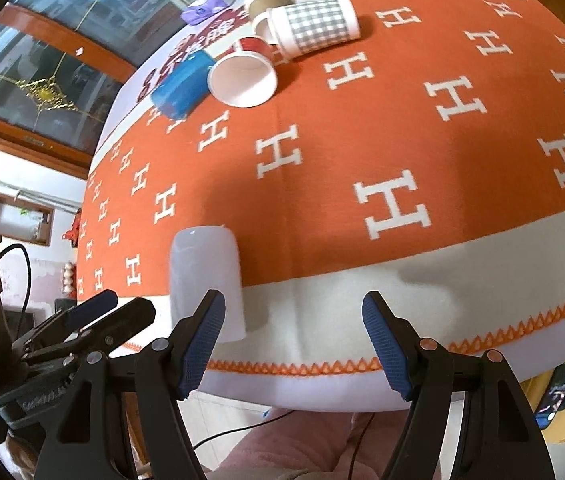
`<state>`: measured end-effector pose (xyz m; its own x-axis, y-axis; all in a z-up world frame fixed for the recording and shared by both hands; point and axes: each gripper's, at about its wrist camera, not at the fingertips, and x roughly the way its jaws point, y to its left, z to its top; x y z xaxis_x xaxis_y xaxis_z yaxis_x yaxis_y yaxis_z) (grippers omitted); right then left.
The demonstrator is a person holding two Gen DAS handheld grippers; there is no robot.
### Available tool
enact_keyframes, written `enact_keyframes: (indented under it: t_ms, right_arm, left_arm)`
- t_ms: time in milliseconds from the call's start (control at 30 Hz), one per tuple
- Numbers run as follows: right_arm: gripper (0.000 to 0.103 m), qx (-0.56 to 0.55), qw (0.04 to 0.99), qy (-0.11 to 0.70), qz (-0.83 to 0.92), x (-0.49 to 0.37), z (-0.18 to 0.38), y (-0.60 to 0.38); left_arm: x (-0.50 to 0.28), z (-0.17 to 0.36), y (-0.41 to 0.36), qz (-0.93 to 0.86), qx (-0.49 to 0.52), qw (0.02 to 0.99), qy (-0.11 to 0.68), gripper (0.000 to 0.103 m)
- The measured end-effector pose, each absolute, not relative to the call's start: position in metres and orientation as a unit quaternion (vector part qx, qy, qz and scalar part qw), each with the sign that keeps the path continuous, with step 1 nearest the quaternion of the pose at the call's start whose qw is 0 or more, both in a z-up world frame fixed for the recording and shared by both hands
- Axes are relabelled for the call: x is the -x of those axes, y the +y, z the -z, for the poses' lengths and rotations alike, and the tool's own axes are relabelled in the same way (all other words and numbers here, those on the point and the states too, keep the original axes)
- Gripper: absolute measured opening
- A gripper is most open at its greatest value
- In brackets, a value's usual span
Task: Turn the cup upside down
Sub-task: 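Lift the white cup with the left tool toward the right tool, then grasp the white cup with the right tool while the left tool releases it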
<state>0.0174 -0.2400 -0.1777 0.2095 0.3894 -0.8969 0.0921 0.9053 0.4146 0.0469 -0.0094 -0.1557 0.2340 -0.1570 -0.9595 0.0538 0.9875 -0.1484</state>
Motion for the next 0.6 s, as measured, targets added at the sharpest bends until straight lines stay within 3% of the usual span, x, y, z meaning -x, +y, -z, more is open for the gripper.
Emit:
enact_keyframes:
  t_ms: [433,600]
  right_arm:
    - [0.075,-0.201,0.728,0.626,-0.194,-0.022,0.182,-0.21]
    - [0.076,-0.188,0.71,0.639,-0.23,-0.033,0.198,-0.19]
  left_arm:
    - [-0.043,0.166,0.034,0.033,0.074,0.789,0.609,0.082]
    - [-0.042,0.182,0.052,0.015,0.097,0.782,0.615,0.07]
